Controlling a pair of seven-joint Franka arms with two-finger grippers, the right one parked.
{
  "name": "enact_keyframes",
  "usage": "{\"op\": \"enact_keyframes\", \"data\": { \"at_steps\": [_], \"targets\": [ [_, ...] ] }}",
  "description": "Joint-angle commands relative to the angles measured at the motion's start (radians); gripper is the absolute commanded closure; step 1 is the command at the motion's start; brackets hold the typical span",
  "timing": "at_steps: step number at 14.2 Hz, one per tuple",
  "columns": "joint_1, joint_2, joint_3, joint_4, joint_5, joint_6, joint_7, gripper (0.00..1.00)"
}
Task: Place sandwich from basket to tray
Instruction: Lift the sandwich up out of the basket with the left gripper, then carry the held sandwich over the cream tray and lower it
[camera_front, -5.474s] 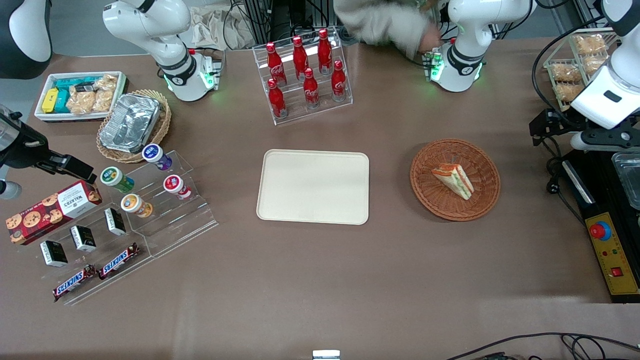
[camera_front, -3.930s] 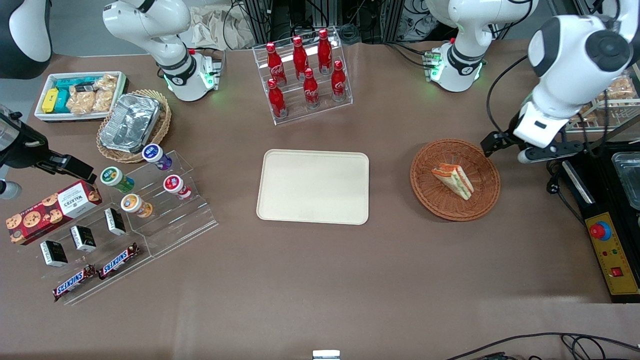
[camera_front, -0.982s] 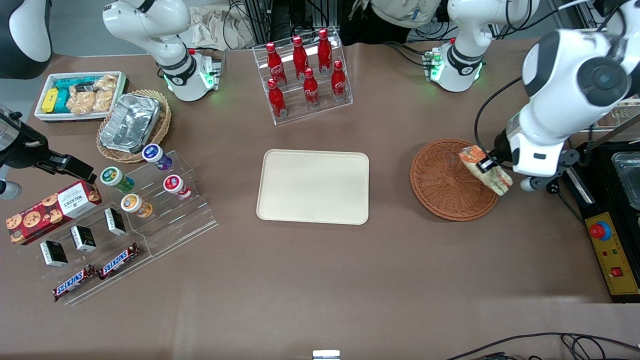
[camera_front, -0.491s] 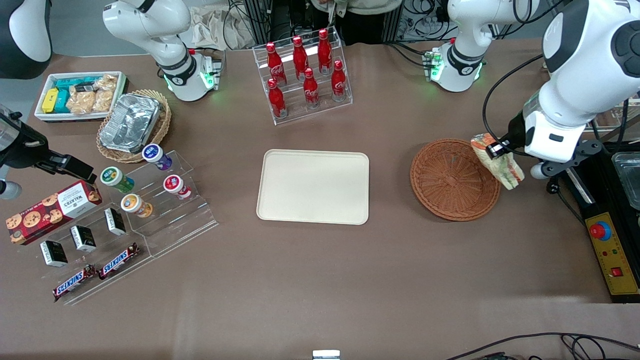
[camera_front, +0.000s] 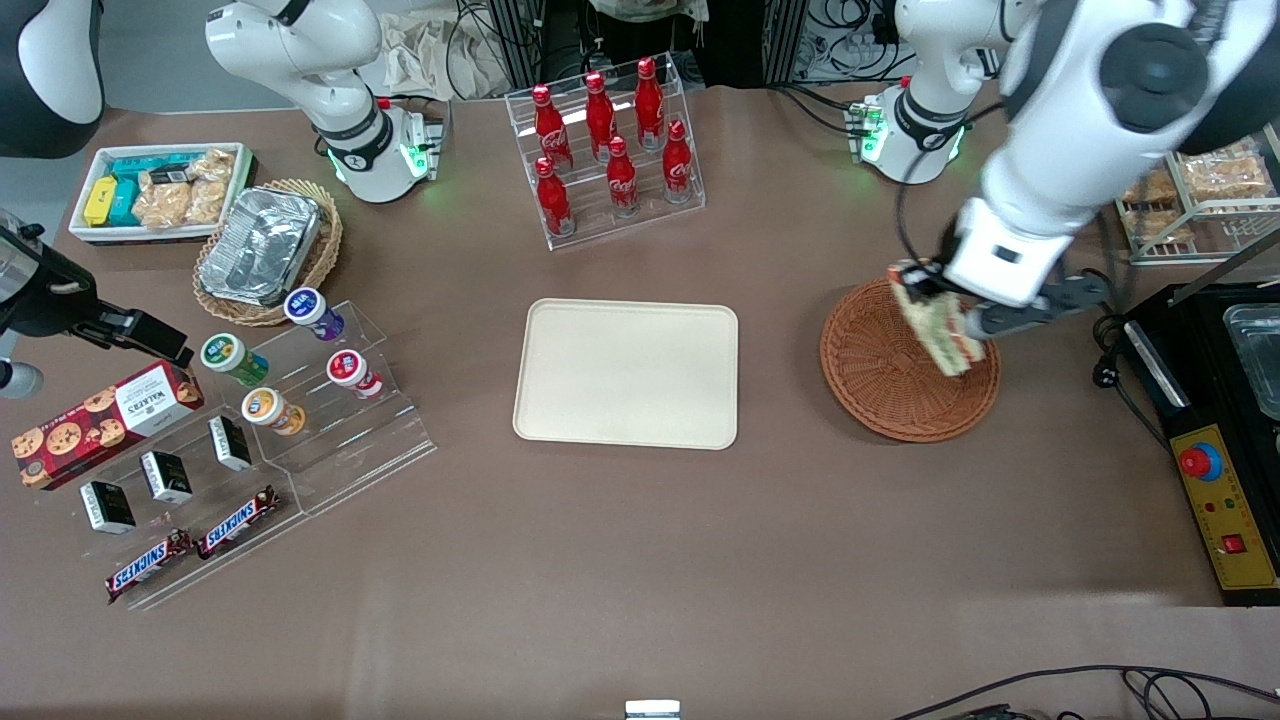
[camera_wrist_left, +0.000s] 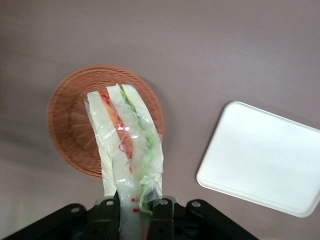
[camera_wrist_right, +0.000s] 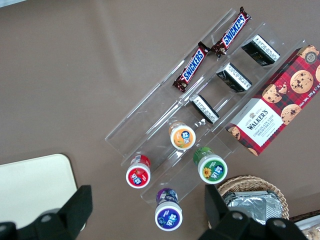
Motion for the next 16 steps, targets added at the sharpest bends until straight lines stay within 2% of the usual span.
{"op": "enact_keyframes", "data": {
  "at_steps": [1, 5, 12, 16],
  "targets": [
    [-0.072, 0.053, -0.006, 0.023, -0.027, 0.079, 0.003, 1.0],
    [-0.173, 0.159, -0.017, -0.015, -0.027, 0.29, 0.02, 1.0],
    [-0.286, 0.364, -0.017, -0.032, -0.01, 0.462, 0.023, 1.0],
    [-0.296, 0.426, -0.017, -0.089, 0.006, 0.55, 0.177, 1.0]
  ]
}}
